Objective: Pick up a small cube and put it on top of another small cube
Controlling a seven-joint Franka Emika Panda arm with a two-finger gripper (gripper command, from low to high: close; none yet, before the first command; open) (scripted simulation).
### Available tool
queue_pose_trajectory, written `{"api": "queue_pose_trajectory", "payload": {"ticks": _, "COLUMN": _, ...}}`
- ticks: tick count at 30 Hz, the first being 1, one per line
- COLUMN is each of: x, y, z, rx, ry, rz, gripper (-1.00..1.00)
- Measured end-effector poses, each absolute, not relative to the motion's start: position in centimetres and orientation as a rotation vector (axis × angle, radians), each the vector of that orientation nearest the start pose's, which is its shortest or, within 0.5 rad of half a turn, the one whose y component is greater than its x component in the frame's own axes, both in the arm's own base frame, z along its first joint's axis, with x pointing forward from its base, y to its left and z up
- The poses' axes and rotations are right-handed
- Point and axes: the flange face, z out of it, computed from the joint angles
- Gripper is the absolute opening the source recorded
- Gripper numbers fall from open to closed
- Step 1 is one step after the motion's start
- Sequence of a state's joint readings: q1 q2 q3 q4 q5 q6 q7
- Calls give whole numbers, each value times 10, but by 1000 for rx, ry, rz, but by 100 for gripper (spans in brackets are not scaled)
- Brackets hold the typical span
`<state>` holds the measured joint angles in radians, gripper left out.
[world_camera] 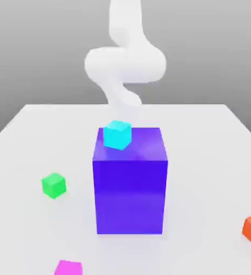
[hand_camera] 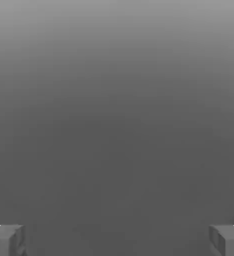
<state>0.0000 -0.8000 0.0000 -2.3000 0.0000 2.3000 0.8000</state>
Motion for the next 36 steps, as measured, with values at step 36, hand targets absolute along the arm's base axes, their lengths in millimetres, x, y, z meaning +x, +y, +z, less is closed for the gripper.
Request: {"api": "queue_pose_trajectory", "payload": {"ticks": 36, "x": 520, "y": -114, "z": 217, "rx": -2855, "ry": 1421, "rz": -49, "gripper": 0}}
